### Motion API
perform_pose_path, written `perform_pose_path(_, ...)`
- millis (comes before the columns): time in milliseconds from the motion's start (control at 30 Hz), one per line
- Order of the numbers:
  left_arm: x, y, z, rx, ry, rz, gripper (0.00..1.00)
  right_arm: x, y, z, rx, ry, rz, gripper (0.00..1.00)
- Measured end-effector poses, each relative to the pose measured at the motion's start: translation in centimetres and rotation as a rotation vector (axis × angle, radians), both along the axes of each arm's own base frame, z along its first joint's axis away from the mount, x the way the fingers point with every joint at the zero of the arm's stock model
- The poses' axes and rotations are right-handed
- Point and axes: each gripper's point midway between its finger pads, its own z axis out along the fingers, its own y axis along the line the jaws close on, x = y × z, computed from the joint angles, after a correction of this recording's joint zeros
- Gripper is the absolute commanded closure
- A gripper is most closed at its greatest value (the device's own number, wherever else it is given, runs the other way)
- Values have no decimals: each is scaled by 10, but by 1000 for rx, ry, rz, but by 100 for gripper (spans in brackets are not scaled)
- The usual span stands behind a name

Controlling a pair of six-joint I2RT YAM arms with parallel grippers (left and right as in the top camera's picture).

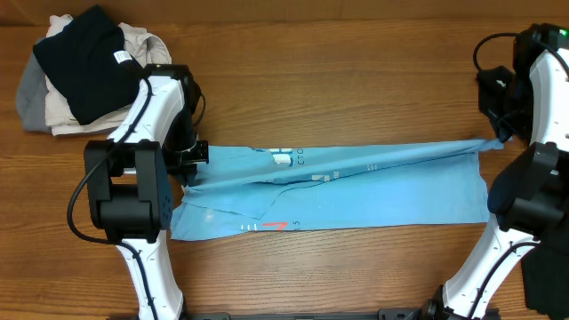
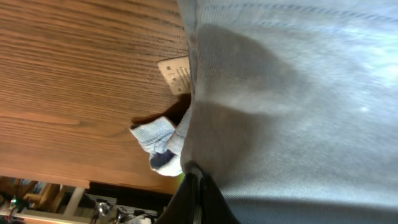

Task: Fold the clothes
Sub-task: 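Lower the folded top edge onto the bottom edge and release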

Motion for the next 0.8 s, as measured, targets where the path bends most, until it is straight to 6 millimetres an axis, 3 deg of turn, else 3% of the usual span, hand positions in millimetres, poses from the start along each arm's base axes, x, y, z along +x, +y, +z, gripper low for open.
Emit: perform_pose_path(800, -7, 1, -1, 6, 27, -3, 96, -13, -2, -3, -5, 52, -20, 96)
